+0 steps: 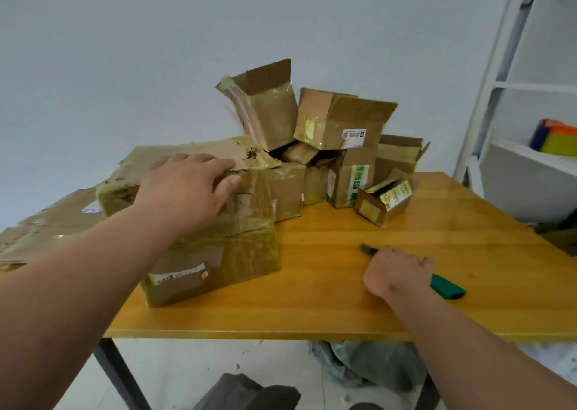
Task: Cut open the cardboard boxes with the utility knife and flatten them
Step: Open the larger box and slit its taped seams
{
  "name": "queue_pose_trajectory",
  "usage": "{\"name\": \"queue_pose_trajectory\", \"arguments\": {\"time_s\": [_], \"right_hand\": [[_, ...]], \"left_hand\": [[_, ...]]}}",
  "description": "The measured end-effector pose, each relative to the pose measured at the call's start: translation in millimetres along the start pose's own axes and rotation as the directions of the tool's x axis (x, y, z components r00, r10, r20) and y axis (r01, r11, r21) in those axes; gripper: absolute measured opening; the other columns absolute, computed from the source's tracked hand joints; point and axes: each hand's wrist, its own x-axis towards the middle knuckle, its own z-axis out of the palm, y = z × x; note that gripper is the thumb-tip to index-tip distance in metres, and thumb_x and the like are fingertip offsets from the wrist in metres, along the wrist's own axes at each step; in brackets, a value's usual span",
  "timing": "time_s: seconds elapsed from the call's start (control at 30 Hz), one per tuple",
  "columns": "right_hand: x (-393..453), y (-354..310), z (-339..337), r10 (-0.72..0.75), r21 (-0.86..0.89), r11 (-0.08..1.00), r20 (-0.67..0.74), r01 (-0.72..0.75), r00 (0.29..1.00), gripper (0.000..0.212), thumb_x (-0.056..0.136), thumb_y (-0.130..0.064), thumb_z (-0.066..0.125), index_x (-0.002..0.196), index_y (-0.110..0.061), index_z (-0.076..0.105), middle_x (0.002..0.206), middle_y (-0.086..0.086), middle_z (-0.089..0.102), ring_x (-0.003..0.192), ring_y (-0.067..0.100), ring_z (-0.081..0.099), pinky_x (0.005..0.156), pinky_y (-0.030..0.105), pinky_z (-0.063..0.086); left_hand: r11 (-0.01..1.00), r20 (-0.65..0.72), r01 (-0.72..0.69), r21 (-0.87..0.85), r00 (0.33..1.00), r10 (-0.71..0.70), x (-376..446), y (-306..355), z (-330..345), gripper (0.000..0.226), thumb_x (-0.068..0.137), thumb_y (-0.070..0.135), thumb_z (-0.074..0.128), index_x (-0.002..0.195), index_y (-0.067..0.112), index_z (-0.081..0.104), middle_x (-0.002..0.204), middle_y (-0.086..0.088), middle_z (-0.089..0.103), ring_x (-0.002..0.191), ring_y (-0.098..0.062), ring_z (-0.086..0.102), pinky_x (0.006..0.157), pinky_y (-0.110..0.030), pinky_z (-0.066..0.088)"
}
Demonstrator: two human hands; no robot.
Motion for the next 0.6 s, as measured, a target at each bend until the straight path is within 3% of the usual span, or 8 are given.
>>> {"name": "queue_pose_trajectory", "arguments": {"time_s": [0.07,0.13,0.23,0.3,0.4,0.5,0.6], "right_hand": [[-0.8,5.5,-0.2,-0.114,-0.057,0.992,-0.024,0.112,0.993,0.035,0.098,-0.019,0.032,0.127,-0.015,0.052,0.132,0.010,0.053,0.124,0.031,0.047,0.106,0.046,0.035],[-1.3,2.6,-0.3,-0.228,-0.069,0.972,-0.063,0.223,0.972,0.029,0.098,-0.017,0.040,0.122,-0.017,0.054,0.123,0.007,0.054,0.115,0.027,0.051,0.099,0.040,0.041],[-5.9,-13.5,2.9,-0.371,0.078,0.924,-0.052,0.374,0.927,0.026,0.099,-0.020,0.050,0.125,-0.016,0.054,0.122,0.006,0.052,0.106,0.022,0.054,0.087,0.033,0.048],[-15.2,-29.5,4.0,-0.449,0.204,0.863,-0.112,0.463,0.886,0.029,0.101,-0.025,0.052,0.129,-0.018,0.051,0.124,0.004,0.051,0.106,0.020,0.053,0.088,0.031,0.048],[-31.9,-53.1,-0.3,-0.457,0.384,0.738,-0.320,0.555,0.830,0.027,0.102,-0.029,0.049,0.128,-0.025,0.043,0.114,-0.001,0.049,0.091,0.014,0.056,0.077,0.030,0.051],[-39.4,-70.2,-9.0,-0.431,0.501,0.626,-0.416,0.598,0.800,0.034,0.103,-0.033,0.047,0.135,-0.031,0.035,0.111,-0.004,0.052,0.082,0.009,0.056,0.063,0.024,0.045],[-41.1,-80.6,-18.5,-0.449,0.532,0.523,-0.492,0.666,0.746,0.038,0.104,-0.032,0.045,0.140,-0.033,0.035,0.119,-0.007,0.056,0.094,0.011,0.057,0.077,0.035,0.052]], "left_hand": [[0.999,-0.018,0.025,-0.042,0.999,-0.026,-1.1,-1.5,1.9,0.051,0.097,0.059,0.022,0.139,0.043,0.044,0.142,0.011,0.049,0.130,-0.024,0.043,0.103,-0.045,0.038],[0.998,-0.028,0.031,-0.052,0.999,-0.032,-1.6,-1.9,1.1,0.047,0.097,0.057,0.024,0.137,0.044,0.047,0.139,0.013,0.051,0.128,-0.022,0.044,0.101,-0.044,0.039],[0.998,-0.007,0.030,-0.057,1.000,-0.030,-0.1,-3.5,-3.2,0.045,0.098,0.055,0.026,0.135,0.043,0.049,0.135,0.011,0.053,0.126,-0.021,0.044,0.101,-0.043,0.039],[0.999,0.013,0.008,-0.052,1.000,-0.007,3.0,-6.1,-5.3,0.044,0.098,0.053,0.026,0.133,0.041,0.050,0.130,0.008,0.053,0.123,-0.022,0.044,0.100,-0.044,0.040],[0.999,0.055,-0.045,-0.029,0.997,0.047,11.2,-5.7,-6.4,0.040,0.098,0.049,0.027,0.126,0.034,0.050,0.122,0.002,0.052,0.115,-0.023,0.046,0.097,-0.042,0.039],[0.996,0.080,-0.074,-0.056,0.994,0.078,16.2,0.1,-4.9,0.041,0.097,0.052,0.029,0.120,0.022,0.046,0.116,-0.004,0.057,0.104,-0.026,0.054,0.089,-0.040,0.042],[0.996,0.070,-0.092,-0.003,0.993,0.092,16.0,1.4,-0.5,0.048,0.097,0.055,0.023,0.135,0.029,0.036,0.127,-0.004,0.060,0.112,-0.029,0.058,0.090,-0.040,0.045]]}}
